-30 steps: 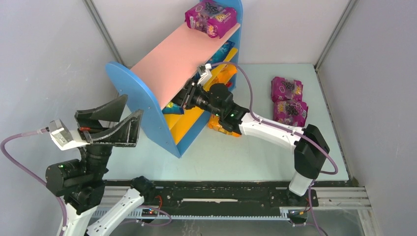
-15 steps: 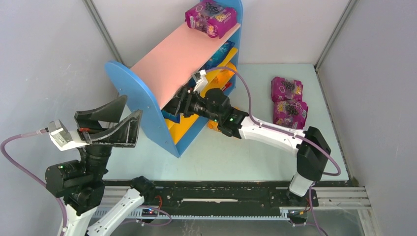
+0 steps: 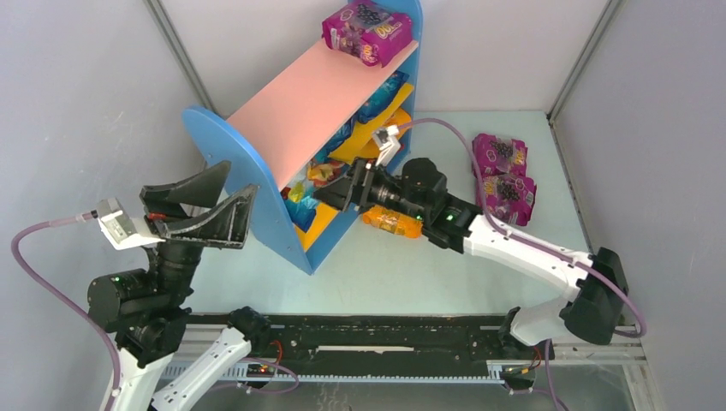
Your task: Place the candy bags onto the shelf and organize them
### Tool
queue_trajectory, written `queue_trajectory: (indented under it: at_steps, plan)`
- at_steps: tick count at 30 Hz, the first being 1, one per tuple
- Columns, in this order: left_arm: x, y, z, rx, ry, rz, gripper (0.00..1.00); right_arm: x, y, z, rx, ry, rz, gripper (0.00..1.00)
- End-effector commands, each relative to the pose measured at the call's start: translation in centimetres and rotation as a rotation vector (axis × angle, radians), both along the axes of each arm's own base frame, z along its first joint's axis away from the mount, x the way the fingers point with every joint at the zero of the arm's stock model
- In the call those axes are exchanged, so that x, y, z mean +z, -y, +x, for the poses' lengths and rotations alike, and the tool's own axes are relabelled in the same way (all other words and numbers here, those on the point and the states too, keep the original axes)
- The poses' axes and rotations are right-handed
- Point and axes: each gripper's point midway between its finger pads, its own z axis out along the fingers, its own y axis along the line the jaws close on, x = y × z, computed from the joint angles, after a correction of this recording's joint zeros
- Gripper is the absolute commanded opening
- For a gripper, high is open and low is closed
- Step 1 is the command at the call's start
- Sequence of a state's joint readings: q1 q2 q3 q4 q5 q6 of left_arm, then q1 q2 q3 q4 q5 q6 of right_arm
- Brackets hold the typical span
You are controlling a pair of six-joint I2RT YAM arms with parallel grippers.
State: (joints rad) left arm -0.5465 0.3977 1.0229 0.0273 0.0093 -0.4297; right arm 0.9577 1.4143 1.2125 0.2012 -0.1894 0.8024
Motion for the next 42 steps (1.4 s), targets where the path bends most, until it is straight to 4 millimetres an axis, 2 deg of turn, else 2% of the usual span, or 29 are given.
queue_trajectory:
  at_steps: [1,5,10,13,20,26,33,36,38,42]
  plan:
    - [0.6,0.5,0.2,-0.020,0.008,-0.003,1.00,2.5,3.4,2.6,-0.126,0.055,0.049,0.85]
    - [0.6,0.5,0.3,-0.018,0.007,-0.003,1.00,2.4,6.2,6.0,-0.255,0.019,0.094,0.84]
    - [0.4,0.7,0.5,-0.020,0.001,0.000,1.00,2.9,7.3,9.6,-0.320,0.084,0.142,0.75]
    - [0.3,0.8,0.6,-0.025,-0.001,0.002,1.00,2.7,7.7,11.7,-0.367,0.095,0.156,0.75]
    - [0.3,0.9,0.7,-0.028,-0.001,0.001,1.00,1.9,5.4,14.8,-0.363,0.087,0.122,0.71]
    - [0.3,0.9,0.6,-0.029,0.000,0.000,1.00,1.0,3.8,17.3,-0.387,0.094,0.081,0.72]
    - [0.3,0.9,0.6,-0.027,0.004,0.000,1.00,0.0,2.2,19.2,-0.466,0.090,0.056,0.60]
    - [0.2,0.8,0.6,-0.023,0.004,0.002,1.00,0.9,1.5,19.0,-0.461,0.119,0.057,0.49]
    - [0.3,0.7,0.6,-0.018,0.007,0.000,1.00,1.8,1.3,18.5,-0.447,0.144,0.062,0.37]
    - [0.2,0.7,0.6,-0.017,0.006,0.000,1.00,3.8,2.2,17.4,-0.418,0.151,0.103,0.21]
